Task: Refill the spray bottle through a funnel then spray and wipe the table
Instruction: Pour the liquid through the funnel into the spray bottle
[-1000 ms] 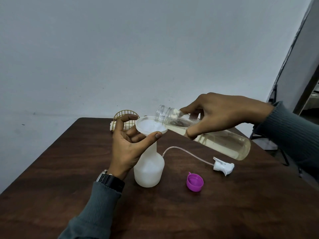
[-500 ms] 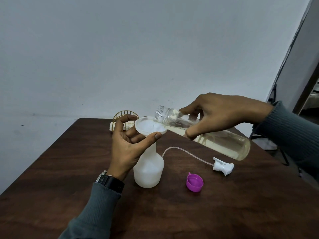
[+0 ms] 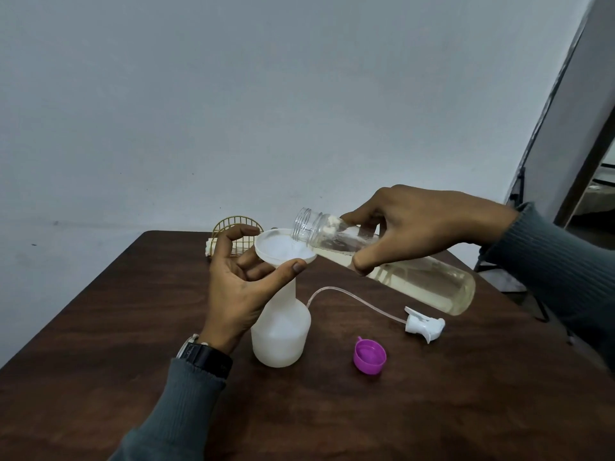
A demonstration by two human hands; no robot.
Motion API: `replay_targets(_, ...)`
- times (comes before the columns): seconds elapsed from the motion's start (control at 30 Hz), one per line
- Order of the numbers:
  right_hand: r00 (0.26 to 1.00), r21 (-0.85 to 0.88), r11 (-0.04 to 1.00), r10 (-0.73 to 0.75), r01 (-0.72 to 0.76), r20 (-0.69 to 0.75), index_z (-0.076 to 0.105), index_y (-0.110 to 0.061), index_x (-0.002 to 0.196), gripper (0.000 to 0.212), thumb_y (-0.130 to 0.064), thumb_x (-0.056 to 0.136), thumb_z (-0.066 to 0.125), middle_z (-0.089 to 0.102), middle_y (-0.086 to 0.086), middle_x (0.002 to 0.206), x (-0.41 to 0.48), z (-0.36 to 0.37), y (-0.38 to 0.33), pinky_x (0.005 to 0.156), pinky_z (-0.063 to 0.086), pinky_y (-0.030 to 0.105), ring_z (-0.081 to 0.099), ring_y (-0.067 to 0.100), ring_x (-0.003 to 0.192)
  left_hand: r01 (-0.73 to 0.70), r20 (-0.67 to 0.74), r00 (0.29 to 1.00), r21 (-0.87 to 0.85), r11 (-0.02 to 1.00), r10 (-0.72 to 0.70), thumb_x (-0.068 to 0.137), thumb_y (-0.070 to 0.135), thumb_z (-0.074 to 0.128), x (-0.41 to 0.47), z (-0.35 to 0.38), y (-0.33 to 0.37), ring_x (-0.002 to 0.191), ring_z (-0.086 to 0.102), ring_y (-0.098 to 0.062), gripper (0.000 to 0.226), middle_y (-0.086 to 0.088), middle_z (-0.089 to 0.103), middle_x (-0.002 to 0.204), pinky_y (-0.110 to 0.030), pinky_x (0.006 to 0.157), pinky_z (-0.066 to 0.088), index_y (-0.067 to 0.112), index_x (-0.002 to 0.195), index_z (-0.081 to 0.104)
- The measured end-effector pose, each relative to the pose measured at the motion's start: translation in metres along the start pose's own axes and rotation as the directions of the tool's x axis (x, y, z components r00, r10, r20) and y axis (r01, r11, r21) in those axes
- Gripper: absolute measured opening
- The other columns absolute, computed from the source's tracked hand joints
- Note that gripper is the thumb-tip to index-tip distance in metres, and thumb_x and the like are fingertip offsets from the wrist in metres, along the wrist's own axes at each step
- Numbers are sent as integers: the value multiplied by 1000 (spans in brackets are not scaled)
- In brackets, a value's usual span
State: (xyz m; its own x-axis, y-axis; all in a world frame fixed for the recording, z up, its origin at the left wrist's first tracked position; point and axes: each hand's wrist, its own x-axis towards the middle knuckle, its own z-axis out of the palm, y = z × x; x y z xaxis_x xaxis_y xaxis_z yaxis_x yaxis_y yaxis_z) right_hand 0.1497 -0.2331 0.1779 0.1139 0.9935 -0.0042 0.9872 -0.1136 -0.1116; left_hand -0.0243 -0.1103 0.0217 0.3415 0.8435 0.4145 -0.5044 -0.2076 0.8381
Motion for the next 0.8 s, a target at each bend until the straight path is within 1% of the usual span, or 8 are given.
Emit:
replay_targets(0.07, 1000, -4, 1000, 0, 0, -2, 69, -49, 111, 40, -59, 74, 79, 69, -22, 72, 0, 1, 0, 72, 52, 36, 59, -2, 65, -4, 1, 1000, -3, 1000, 4, 58, 7, 87, 0, 0, -1, 92, 81, -26, 83, -12, 81, 109, -30, 75, 64, 9, 131, 46)
replay_targets(0.17, 1000, -15, 1000, 4, -4, 5, 70, -44, 125, 55, -60, 73, 79, 73, -23, 78, -1, 1, -1, 77, 55, 36, 63, -1, 72, -4, 3, 1000, -1, 1000, 4, 58, 7, 87, 0, 0, -2, 92, 81, -27, 82, -12, 81, 108, -32, 77, 65, 10, 130, 46)
replay_targets(0.27, 1000, -24, 1000, 7, -7, 0, 69, -44, 129, 58, -59, 73, 80, 73, -24, 79, 0, 0, -1, 78, 56, 35, 64, -1, 74, -6, 4, 1000, 1, 1000, 6, 58, 8, 87, 1, 0, -2, 92, 81, -27, 83, -12, 81, 109, -32, 76, 65, 10, 130, 46)
replay_targets(0.33, 1000, -15, 1000, 8, -8, -5, 70, -45, 126, 55, -58, 73, 80, 73, -23, 79, 0, -1, -1, 76, 55, 31, 64, -2, 74, -6, 4, 1000, 1, 1000, 6, 58, 8, 87, 1, 0, -2, 92, 81, -26, 84, -11, 81, 109, -31, 75, 65, 9, 131, 46)
replay_targets(0.47, 1000, 16, 1000, -10, 10, 6, 63, -52, 99, 30, -56, 75, 80, 72, -16, 75, 0, -1, 0, 69, 49, 29, 59, -1, 64, -9, 6, 1000, 4, 1000, 9, 58, 8, 87, 2, -1, -2, 91, 81, -25, 85, -9, 81, 109, -30, 75, 64, 8, 132, 45)
replay_targets(0.53, 1000, 13, 1000, -10, 10, 5, 63, -52, 98, 30, -57, 74, 80, 73, -15, 76, 0, -1, -1, 69, 49, 30, 59, 0, 64, -10, 7, 1000, 6, 1000, 10, 57, 9, 88, 2, -1, -2, 92, 81, -26, 86, -9, 81, 109, -31, 75, 64, 8, 132, 45)
replay_targets(0.67, 1000, -10, 1000, -3, 3, 12, 61, -52, 100, 31, -56, 75, 79, 70, -26, 71, -1, -1, -3, 66, 45, 25, 59, -7, 64, -7, 4, 1000, -1, 1000, 7, 57, 7, 87, 2, -1, -3, 92, 81, -26, 83, -11, 81, 110, -31, 75, 64, 10, 130, 46)
replay_targets(0.8, 1000, -5, 1000, -3, 3, 5, 60, -53, 99, 32, -58, 74, 79, 72, -21, 75, -1, -1, -3, 67, 47, 27, 60, -4, 66, -6, 7, 1000, 0, 1000, 6, 58, 8, 87, 2, -2, -3, 93, 81, -27, 86, -10, 81, 111, -31, 75, 64, 7, 132, 45)
